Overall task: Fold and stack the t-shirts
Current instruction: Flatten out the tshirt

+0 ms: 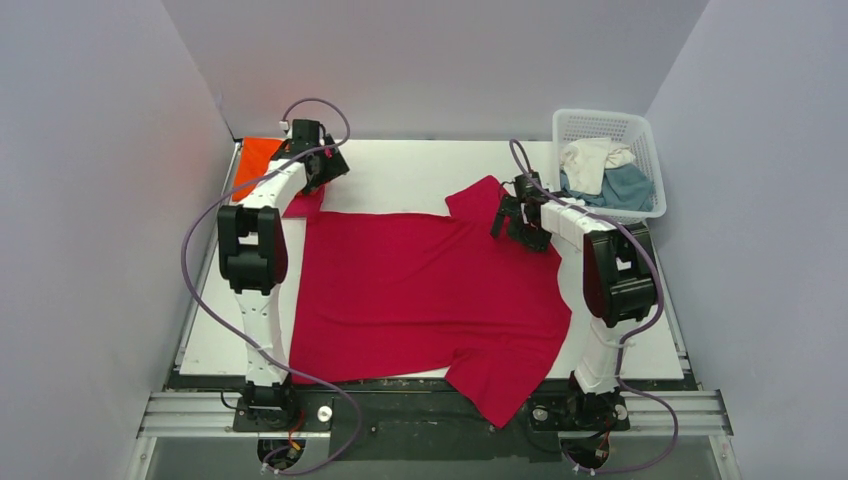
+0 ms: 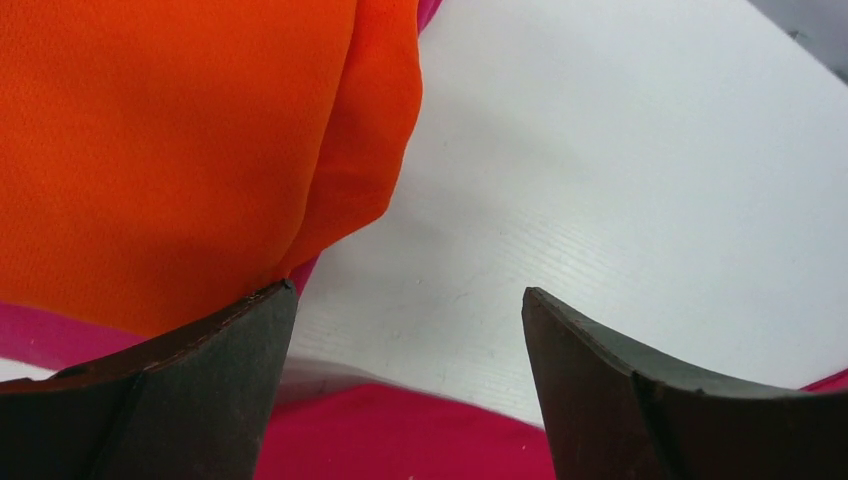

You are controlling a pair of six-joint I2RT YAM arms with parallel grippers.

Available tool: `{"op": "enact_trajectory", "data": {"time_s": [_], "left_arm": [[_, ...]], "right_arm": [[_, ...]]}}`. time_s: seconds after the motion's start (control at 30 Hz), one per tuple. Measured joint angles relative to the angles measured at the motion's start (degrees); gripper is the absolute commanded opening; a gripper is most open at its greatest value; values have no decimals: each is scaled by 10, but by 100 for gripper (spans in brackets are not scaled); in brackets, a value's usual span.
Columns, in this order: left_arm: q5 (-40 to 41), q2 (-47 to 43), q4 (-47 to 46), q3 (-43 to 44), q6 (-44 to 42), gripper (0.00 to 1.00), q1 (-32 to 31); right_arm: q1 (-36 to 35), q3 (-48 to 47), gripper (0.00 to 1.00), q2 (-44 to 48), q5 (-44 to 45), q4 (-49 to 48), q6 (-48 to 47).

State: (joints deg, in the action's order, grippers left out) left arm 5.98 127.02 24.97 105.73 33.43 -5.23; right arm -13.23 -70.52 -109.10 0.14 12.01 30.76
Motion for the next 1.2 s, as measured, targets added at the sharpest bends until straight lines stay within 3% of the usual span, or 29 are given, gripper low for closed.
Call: {"op": "enact_trajectory", "data": {"time_s": [0.13, 0.4, 0.6, 0.83, 1.07, 1.2], "left_arm": [[19, -36, 16, -25, -19, 94, -21], [43, -279, -5, -283, -17, 94, -106], [43, -318, -19, -424, 5, 94, -107], [41, -220, -22, -397, 7, 94, -101], [30, -145, -20, -299, 8, 94, -92], [24, -100, -15, -233, 6, 94, -86]], "right_arm": [[0, -12, 87, 10, 10, 26, -10], [-24, -25, 87, 56, 35, 49, -28], [-44, -60, 87, 27, 45, 83, -38], [-43, -127, 87, -54, 54, 103, -37], [-14, -171, 86, -109, 50, 132, -15], [9, -243, 85, -158, 50, 163, -8]]}}
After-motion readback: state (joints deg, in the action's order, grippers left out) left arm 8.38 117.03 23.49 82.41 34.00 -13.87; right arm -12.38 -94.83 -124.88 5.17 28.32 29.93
